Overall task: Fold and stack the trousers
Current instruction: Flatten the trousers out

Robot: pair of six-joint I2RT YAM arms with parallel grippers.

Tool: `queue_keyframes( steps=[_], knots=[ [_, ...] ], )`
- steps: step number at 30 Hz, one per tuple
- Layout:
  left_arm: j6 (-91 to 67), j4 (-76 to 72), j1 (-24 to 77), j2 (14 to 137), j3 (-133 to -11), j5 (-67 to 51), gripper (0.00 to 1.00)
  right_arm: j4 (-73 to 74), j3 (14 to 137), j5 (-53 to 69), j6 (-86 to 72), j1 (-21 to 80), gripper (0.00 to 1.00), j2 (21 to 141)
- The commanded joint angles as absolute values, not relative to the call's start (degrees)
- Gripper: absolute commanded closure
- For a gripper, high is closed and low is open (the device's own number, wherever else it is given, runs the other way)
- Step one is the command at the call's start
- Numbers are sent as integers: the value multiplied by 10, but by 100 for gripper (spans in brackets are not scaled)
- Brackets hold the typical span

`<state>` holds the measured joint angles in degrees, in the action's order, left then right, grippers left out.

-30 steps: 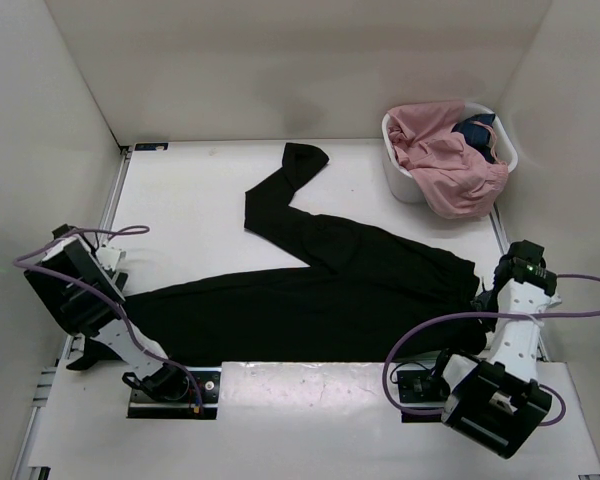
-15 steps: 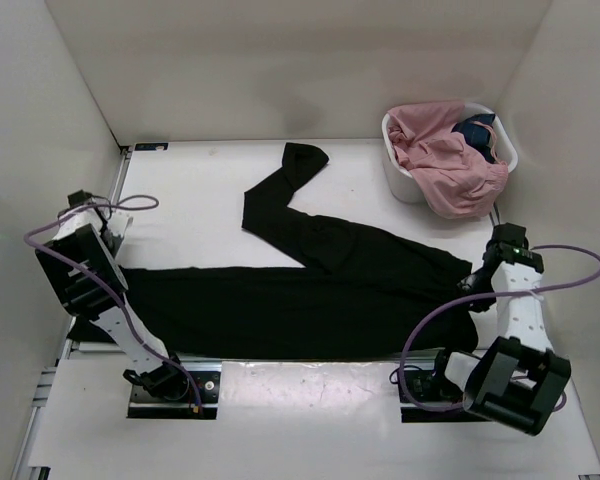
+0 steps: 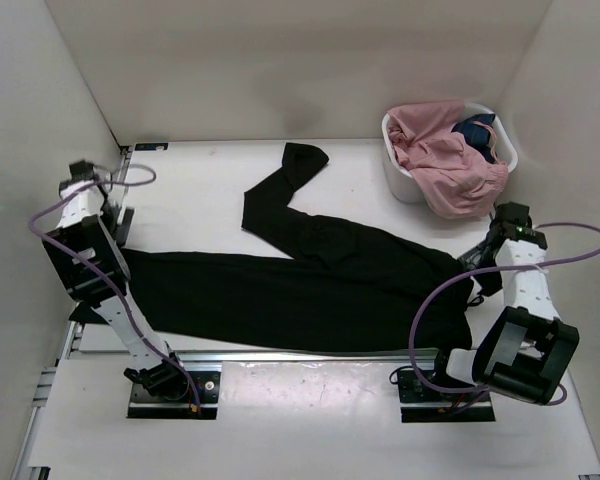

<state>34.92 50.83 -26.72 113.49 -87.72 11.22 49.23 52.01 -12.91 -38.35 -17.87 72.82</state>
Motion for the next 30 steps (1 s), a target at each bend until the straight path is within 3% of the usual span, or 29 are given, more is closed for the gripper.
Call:
queue_keyframes(
  steps=[1, 4, 5, 9, 14, 19, 20, 21, 22, 23, 24, 25, 28, 30],
  knots=[
    [305, 513, -191, 1079, -1000, 56, 1, 459, 577, -149, -370, -177, 29, 749],
    [268, 549, -65, 1129, -1081, -36, 0, 423, 608, -113, -353, -177, 21, 800],
    [257, 556, 0, 1152, -1099, -46, 0, 415, 626, -104, -346, -177, 19, 815],
    [237, 556, 103, 1292, -1214, -47, 0, 390, 669, -64, -341, -171, 15, 895],
    [263, 533, 166, 1372, -1268, -60, 0, 390, 684, -46, -363, -165, 14, 945],
    [275, 511, 178, 1383, -1186, -38, 0, 384, 659, -25, -410, -135, 14, 979],
    [275, 511, 178, 1383, -1174, -38, 4, 384, 653, -36, -410, -129, 18, 988],
    [275, 511, 178, 1383, -1162, -38, 20, 384, 648, -49, -416, -124, 21, 997],
    [283, 511, 178, 1378, -1129, -33, 30, 384, 648, -49, -416, -119, 26, 1002],
    [283, 511, 178, 1371, -1110, -33, 41, 379, 648, -55, -416, -119, 39, 1015],
    [283, 511, 178, 1364, -1091, -33, 54, 379, 648, -55, -416, -119, 44, 1022],
    [283, 511, 178, 1354, -1071, -26, 75, 379, 648, -55, -416, -119, 50, 1029],
    [283, 517, 178, 1299, -976, -43, 86, 379, 653, -66, -410, -119, 79, 1046],
    [294, 534, 178, 1243, -902, -58, 77, 379, 653, -66, -402, -112, 91, 1046]
  ],
)
